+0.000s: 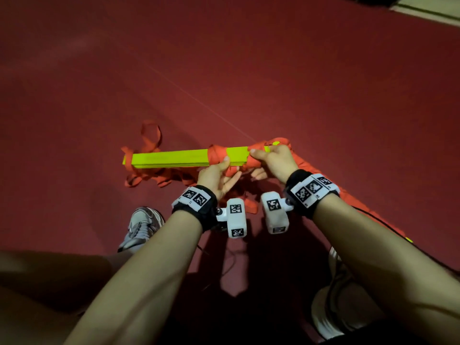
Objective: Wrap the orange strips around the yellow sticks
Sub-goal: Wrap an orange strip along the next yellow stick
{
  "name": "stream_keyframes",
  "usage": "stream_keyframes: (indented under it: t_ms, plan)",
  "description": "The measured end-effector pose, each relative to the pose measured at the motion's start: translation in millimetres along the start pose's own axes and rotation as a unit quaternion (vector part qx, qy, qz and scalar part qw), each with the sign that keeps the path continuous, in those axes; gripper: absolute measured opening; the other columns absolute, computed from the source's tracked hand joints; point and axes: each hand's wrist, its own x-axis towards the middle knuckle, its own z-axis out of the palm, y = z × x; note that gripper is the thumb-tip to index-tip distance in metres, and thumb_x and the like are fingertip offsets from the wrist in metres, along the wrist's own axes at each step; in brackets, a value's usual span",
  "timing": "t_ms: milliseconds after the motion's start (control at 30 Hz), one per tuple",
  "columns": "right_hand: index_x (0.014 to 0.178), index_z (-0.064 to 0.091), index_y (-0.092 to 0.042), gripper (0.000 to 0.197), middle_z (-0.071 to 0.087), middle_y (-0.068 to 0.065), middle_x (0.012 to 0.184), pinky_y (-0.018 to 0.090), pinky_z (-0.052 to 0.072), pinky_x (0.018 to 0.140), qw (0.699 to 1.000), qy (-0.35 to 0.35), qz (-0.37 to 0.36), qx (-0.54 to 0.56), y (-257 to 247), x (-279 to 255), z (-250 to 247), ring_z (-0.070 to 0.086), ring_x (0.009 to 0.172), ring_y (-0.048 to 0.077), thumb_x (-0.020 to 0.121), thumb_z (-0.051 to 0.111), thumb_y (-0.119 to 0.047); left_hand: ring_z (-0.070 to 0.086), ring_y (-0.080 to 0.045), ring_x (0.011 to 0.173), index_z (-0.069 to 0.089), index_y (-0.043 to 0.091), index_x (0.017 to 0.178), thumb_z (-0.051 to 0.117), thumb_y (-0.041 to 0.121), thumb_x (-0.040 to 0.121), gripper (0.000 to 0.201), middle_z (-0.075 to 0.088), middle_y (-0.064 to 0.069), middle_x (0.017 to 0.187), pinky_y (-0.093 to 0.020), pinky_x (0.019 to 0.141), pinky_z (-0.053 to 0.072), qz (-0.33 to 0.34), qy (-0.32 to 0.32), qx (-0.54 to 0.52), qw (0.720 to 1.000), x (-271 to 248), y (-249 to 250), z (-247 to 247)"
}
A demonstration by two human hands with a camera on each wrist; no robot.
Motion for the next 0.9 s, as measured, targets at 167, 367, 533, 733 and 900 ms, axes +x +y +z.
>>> stream_keyframes:
  t_ms: [167, 367, 533, 733, 900]
  plan:
    - [0.085, 0.058, -0.002, 0.013, 0.062, 0.01, 0.046, 0.024, 0.05, 0.035, 0.999, 0.041, -0.014, 0.026, -9.6, -3.4, -13.7, 0.06, 0.035, 0.017, 0.096, 0.06, -0.006, 0.068, -0.024, 0.057, 0.073, 0.017, 0.07, 0.054, 0.048, 0.099, 0.047, 0.071, -0.003, 0.064, -0.032, 0.057, 0.055, 0.161, 0.034, 0.373, 0.913, 0.7, 1.5, -22.2]
    - [0.09, 0.058, 0.006, 0.01, 0.064, 0.022, 0.062, 0.026, 0.055, 0.044, 0.994, -0.071, -0.073, -0.031, -19.6, -15.1, -29.7, 0.065, 0.044, 0.02, 0.097, 0.06, -0.001, 0.046, -0.034, 0.13, 0.048, 0.015, 0.138, 0.074, 0.013, 0.071, 0.072, 0.045, -0.011, 0.138, -0.049, 0.108, 0.039, 0.347, 0.09, 0.675, 0.645, 6.6, 9.6, -50.6]
    - [0.098, 0.066, 0.006, 0.009, 0.068, 0.015, 0.07, 0.026, 0.061, 0.058, 0.985, -0.107, -0.113, -0.077, -23.1, -18.7, -31.2, 0.067, 0.051, 0.017, 0.093, 0.06, 0.009, 0.053, -0.035, 0.128, 0.048, 0.018, 0.142, 0.078, 0.016, 0.077, 0.072, 0.056, -0.009, 0.135, -0.055, 0.108, 0.039, 0.38, 0.037, 0.705, 0.598, 17.2, 9.0, -52.0]
    - [0.09, 0.066, -0.012, 0.017, 0.067, 0.005, 0.063, 0.026, 0.054, 0.045, 0.988, -0.031, -0.135, -0.071, -13.0, -12.9, -33.9, 0.062, 0.044, 0.017, 0.09, 0.063, 0.005, 0.065, -0.029, 0.105, 0.072, 0.026, 0.122, 0.082, 0.02, 0.08, 0.044, 0.067, -0.002, 0.113, -0.038, 0.088, 0.051, 0.431, -0.018, 0.671, 0.603, 16.6, 33.2, -46.3]
    - [0.127, 0.059, -0.015, 0.051, 0.063, 0.009, 0.066, 0.023, 0.048, 0.037, 0.987, -0.029, -0.138, -0.075, -6.8, -14.7, -25.4, 0.057, 0.04, 0.016, 0.084, 0.057, 0.013, 0.064, -0.026, 0.085, 0.075, 0.029, 0.096, 0.073, 0.024, 0.087, 0.011, 0.06, 0.002, 0.095, -0.038, 0.074, 0.052, 0.483, 0.035, 0.634, 0.603, 5.0, 44.6, -29.6]
